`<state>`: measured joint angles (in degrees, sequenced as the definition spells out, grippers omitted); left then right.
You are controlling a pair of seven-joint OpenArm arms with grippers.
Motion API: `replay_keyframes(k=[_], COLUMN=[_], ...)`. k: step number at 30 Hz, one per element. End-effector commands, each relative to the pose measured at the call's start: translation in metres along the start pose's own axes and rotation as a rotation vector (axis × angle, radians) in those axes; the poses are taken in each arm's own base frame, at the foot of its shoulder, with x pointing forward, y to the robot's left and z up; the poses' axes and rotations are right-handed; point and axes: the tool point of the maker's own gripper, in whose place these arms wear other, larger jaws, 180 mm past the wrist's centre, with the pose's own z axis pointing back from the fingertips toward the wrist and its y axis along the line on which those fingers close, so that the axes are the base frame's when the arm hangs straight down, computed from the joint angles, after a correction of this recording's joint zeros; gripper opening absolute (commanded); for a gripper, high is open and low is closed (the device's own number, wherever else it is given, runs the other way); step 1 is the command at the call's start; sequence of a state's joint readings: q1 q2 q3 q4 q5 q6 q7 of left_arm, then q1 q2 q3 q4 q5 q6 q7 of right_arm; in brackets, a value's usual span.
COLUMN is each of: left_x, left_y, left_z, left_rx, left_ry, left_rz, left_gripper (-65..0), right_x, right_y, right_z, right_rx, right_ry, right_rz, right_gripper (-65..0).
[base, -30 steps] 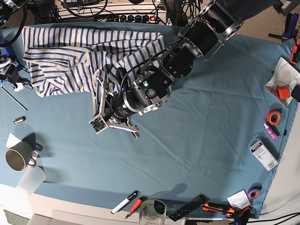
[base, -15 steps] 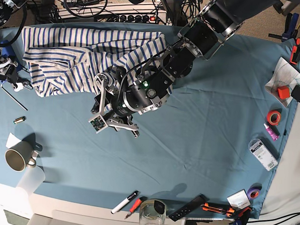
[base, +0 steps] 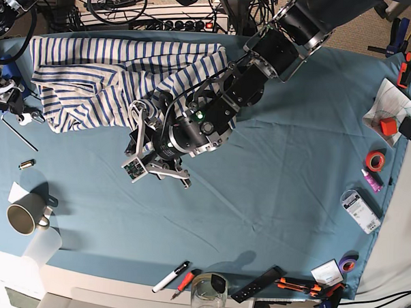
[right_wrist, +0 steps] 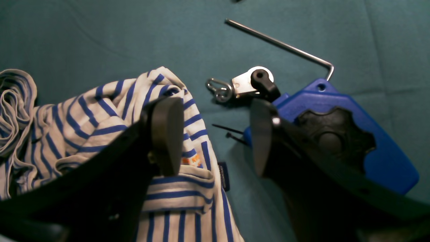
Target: Fold the T-shirt properly
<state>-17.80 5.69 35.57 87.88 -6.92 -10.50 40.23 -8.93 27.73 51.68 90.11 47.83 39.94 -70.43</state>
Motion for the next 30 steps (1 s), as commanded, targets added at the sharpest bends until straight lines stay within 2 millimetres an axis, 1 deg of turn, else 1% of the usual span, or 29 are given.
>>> replay_keyframes(k=[1, 16, 22, 30], left_x=[0.0230, 0.0227, 0.0180, 0.0183], left_y=[0.0003, 0.0005, 0.0006, 0.0012], left_z=[0.0013, 0.0013, 0.0011, 0.0011], left_rx=[-0.001, -0.001, 0.000, 0.004], left_ry=[-0.061, -0.059, -0.033, -0.035], left_rz=[-0.007, -0.006, -0.005, -0.002], left_gripper=[-42.6, -42.6, -42.6, -42.6], right_x=[0.0211, 0.0209, 0.0211, 0.0211], right_y=[-0.0039, -0.0039, -0.0039, -0.0039], right_z=[0.0072, 0.0072, 0.0072, 0.0072], right_rx=[-0.011, -0.011, -0.011, -0.011], right_ry=[-0.057, -0.056, -0.057, -0.057], right_rz=[0.032, 0.032, 0.032, 0.032], right_gripper=[-33.4, -33.4, -33.4, -33.4])
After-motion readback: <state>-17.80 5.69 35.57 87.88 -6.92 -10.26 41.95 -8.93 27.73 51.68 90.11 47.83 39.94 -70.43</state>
